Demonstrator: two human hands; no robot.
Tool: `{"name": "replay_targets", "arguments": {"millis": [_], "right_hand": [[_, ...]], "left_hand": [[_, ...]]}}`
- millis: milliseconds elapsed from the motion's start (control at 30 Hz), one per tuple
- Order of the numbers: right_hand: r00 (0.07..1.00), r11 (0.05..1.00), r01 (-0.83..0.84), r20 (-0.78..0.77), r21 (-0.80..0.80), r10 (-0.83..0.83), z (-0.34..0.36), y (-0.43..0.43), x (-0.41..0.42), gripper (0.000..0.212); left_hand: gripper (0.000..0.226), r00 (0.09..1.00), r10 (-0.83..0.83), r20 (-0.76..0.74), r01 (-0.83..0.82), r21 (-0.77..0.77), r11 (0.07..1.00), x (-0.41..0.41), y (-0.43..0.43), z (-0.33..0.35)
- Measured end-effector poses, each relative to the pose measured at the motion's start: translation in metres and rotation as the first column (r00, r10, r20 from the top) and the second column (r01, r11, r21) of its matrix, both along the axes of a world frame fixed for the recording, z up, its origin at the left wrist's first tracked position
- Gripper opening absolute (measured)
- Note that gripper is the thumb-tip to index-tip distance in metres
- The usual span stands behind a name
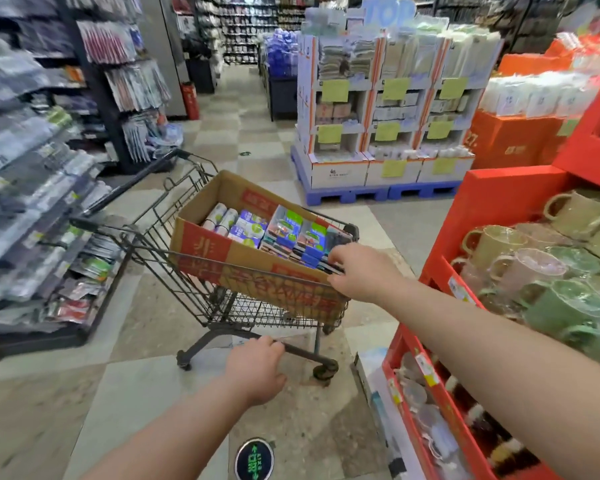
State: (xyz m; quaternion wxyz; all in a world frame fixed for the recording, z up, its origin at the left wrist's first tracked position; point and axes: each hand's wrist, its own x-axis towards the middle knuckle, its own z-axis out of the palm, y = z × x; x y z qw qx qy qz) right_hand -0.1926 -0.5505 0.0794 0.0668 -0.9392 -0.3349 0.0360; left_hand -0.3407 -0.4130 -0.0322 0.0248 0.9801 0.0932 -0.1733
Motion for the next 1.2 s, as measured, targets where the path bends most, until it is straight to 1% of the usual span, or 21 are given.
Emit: {"name": "replay_targets", "arguments": {"millis": [133, 300, 467, 667, 800, 933, 1067, 1200], "right_hand": [[0.997, 0.996, -0.065, -0.043, -0.058, 0.062, -0.024, 0.013, 0.039, 0.029], [0.985, 0.984, -0.122, -0.135, -0.131, 0.104, -0.064, 0.025, 0.078, 0.034], [0.967, 0.975, -0.133, -0.239, -0.179, 0.088, -0.094, 0.033, 0.107, 0.033], [0.937, 0.967, -0.133, -0.346, -0.215, 0.052, -0.118, 0.05, 0.13, 0.035], [0.918, 0.965, -0.107, -0.397, -0.24, 0.003, -0.131, 0.071, 0.147, 0.033], [0.916, 0.961, -0.06, -0.398, -0.269, -0.054, -0.139, 0.105, 0.169, 0.031], [0.916, 0.964, -0.003, -0.388, -0.266, -0.104, -0.14, 0.151, 0.194, 0.031], [0.909, 0.969, 0.077, -0.383, -0.235, -0.165, -0.139, 0.196, 0.22, 0.036]], "left_hand": [[0.043, 0.999, 0.05, 0.004, -0.05, 0.014, 0.999, 0.044, 0.019, 0.007], [0.036, 0.99, 0.113, 0.087, -0.115, 0.021, 0.993, 0.103, 0.042, 0.022], [0.039, 0.981, 0.145, 0.127, -0.147, 0.011, 0.989, 0.151, 0.062, 0.041], [0.042, 0.97, 0.134, 0.204, -0.136, -0.001, 0.991, 0.208, 0.104, 0.064], [0.052, 0.964, 0.104, 0.245, -0.099, -0.034, 0.995, 0.247, 0.143, 0.072], [0.049, 0.974, 0.045, 0.223, -0.039, -0.031, 0.999, 0.282, 0.189, 0.066], [0.048, 0.981, 0.019, 0.194, -0.015, -0.022, 1.0, 0.305, 0.238, 0.051], [0.05, 0.995, -0.018, 0.1, 0.022, -0.041, 0.999, 0.318, 0.283, 0.026]]}}
